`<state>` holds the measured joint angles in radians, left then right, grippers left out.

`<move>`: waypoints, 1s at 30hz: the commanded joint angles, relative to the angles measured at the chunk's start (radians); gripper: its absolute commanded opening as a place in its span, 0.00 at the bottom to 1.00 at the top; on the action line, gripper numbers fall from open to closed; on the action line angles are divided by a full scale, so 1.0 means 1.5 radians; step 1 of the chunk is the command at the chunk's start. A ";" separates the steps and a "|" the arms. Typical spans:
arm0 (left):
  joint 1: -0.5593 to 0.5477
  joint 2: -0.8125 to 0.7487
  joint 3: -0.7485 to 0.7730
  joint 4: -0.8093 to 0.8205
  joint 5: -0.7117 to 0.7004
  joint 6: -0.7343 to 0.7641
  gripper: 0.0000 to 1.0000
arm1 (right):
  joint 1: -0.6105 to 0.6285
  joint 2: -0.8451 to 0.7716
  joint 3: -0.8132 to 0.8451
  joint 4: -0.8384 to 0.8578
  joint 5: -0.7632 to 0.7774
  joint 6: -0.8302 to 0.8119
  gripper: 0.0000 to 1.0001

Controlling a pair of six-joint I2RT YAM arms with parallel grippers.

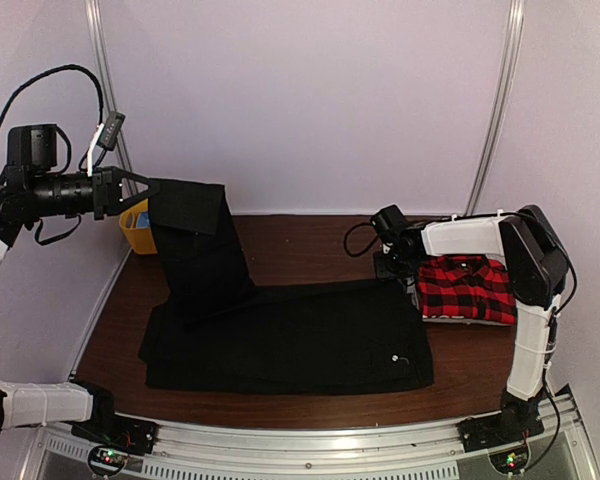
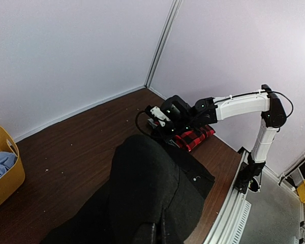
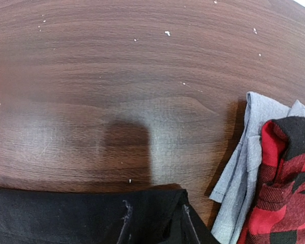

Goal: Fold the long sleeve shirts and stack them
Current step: Pick up the corner of the shirt from the center of the board, then fold the corner of the shirt at the center of the board.

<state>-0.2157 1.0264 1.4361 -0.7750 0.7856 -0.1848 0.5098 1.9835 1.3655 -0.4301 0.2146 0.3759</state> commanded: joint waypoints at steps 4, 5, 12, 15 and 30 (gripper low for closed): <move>0.005 -0.003 -0.007 0.035 0.000 0.004 0.00 | -0.006 -0.019 -0.012 0.012 0.003 0.005 0.15; 0.004 -0.002 -0.007 0.036 -0.005 0.004 0.00 | -0.006 -0.022 -0.014 0.012 0.004 0.005 0.09; 0.004 0.007 0.019 0.036 -0.062 0.004 0.00 | -0.005 -0.063 -0.042 0.014 0.012 0.008 0.00; 0.005 0.013 0.037 0.041 -0.081 0.005 0.00 | -0.006 -0.088 -0.059 0.015 0.011 0.012 0.00; 0.005 0.035 0.095 0.074 -0.144 0.022 0.00 | 0.009 -0.200 -0.191 0.073 -0.055 0.054 0.00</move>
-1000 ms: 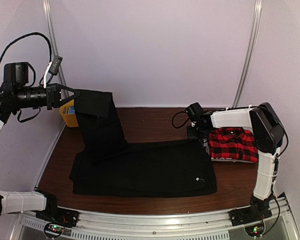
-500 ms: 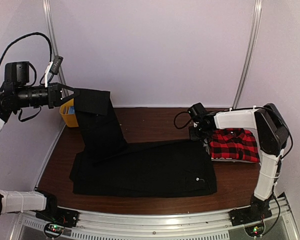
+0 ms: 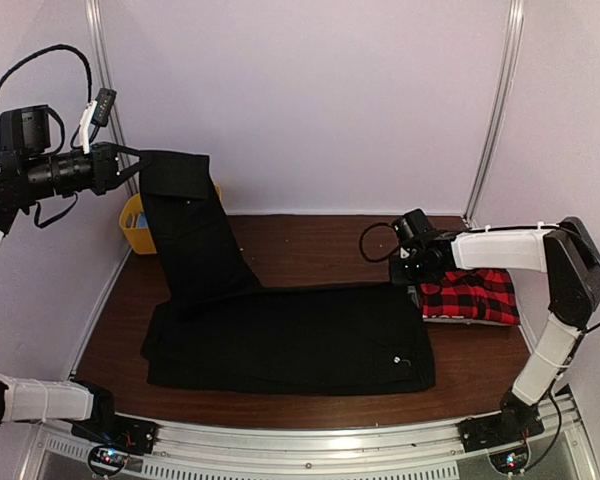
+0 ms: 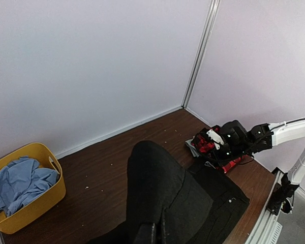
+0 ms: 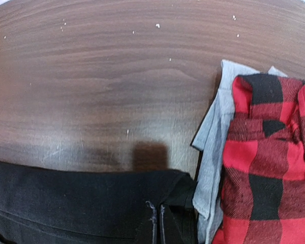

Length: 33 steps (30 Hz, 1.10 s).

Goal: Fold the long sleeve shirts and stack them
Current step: Fold the corner of the shirt at the center of the board.

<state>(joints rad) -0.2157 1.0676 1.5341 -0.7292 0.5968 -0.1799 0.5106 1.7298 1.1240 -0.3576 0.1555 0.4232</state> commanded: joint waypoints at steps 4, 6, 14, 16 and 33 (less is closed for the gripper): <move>0.005 0.016 0.046 0.037 -0.016 0.034 0.00 | 0.021 -0.049 -0.054 0.032 -0.019 0.035 0.00; 0.005 0.022 0.060 0.028 -0.007 0.045 0.00 | 0.029 -0.057 -0.060 0.029 -0.018 0.041 0.00; 0.005 0.022 0.101 0.017 0.072 0.081 0.00 | 0.061 -0.080 -0.091 0.023 -0.007 0.067 0.00; 0.005 0.019 0.102 0.017 0.093 0.087 0.00 | 0.068 -0.085 -0.101 0.023 -0.004 0.074 0.00; 0.005 -0.047 -0.027 0.022 0.113 0.104 0.00 | 0.105 -0.125 -0.155 0.007 0.021 0.117 0.00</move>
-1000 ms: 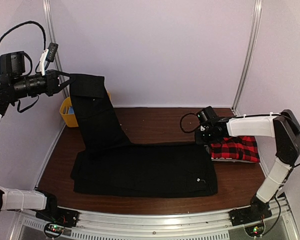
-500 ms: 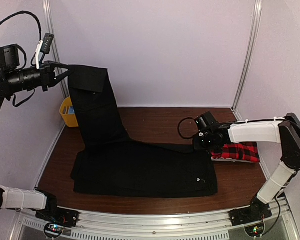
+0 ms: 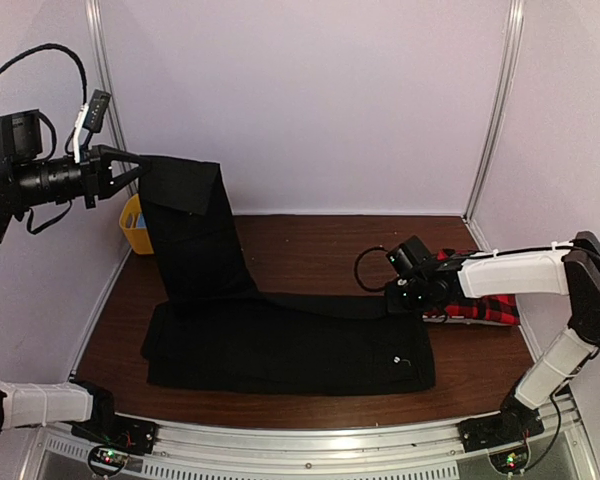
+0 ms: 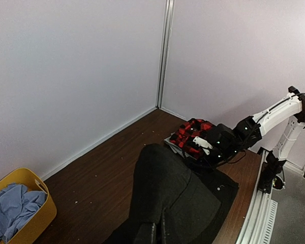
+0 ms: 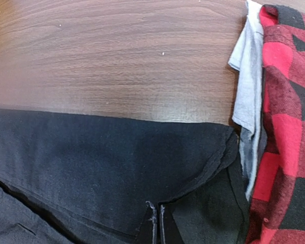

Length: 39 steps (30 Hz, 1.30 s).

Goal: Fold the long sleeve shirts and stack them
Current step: Fold the corner of the shirt at the center of the board.

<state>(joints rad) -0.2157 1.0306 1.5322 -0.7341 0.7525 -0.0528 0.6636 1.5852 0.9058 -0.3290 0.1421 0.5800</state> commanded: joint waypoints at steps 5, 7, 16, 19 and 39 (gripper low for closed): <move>0.005 -0.047 -0.056 0.021 0.016 0.038 0.00 | 0.003 -0.039 -0.013 -0.028 0.037 0.011 0.00; 0.005 -0.055 -0.063 0.015 0.031 0.057 0.00 | 0.003 -0.040 -0.018 -0.029 0.036 0.012 0.00; 0.005 -0.094 -0.107 0.016 0.072 0.069 0.00 | 0.006 -0.045 -0.050 -0.015 0.017 0.021 0.00; 0.005 -0.093 -0.122 0.016 0.074 0.064 0.00 | 0.009 -0.039 -0.053 -0.013 0.014 0.021 0.00; 0.005 -0.060 -0.150 0.033 0.069 0.038 0.00 | 0.021 -0.071 -0.010 -0.036 0.030 0.000 0.45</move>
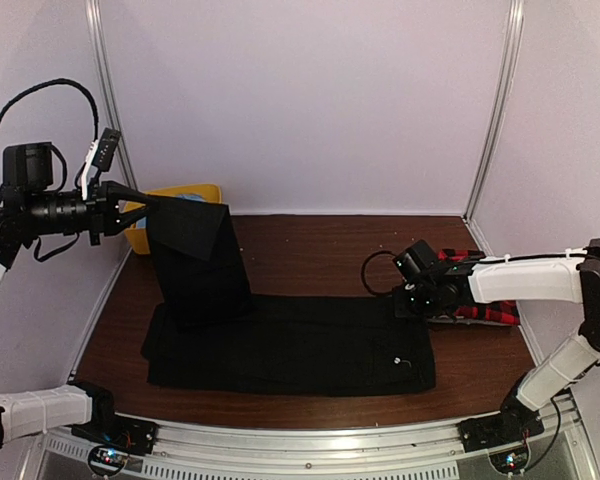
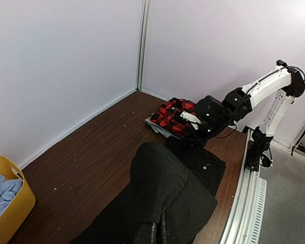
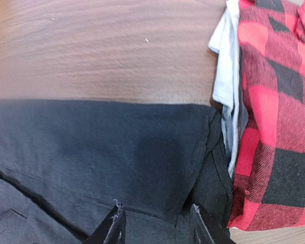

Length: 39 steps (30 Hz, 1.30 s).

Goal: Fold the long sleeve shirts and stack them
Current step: Fold the corner of the shirt at the center of the board, then pass from the left arm to the right

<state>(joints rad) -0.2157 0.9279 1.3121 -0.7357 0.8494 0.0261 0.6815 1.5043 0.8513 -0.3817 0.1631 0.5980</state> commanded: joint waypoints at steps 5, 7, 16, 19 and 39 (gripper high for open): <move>0.005 0.029 -0.027 0.092 0.032 -0.088 0.00 | 0.019 -0.004 0.044 0.022 0.000 -0.031 0.45; 0.005 0.040 -0.036 0.110 0.035 -0.108 0.00 | 0.022 -0.001 0.049 0.033 -0.012 -0.038 0.45; 0.005 0.059 -0.085 0.155 0.148 -0.144 0.00 | 0.022 0.012 0.055 0.054 -0.031 -0.057 0.47; 0.005 0.037 -0.095 0.159 0.182 -0.146 0.00 | 0.022 0.021 0.053 0.061 -0.038 -0.057 0.47; 0.004 -0.035 -0.213 0.172 0.193 -0.222 0.00 | 0.023 0.059 0.049 0.080 -0.056 -0.054 0.48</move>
<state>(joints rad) -0.2157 0.8665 1.0119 -0.5404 1.1633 -0.2764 0.7097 1.5665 0.9119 -0.2771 0.0822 0.5224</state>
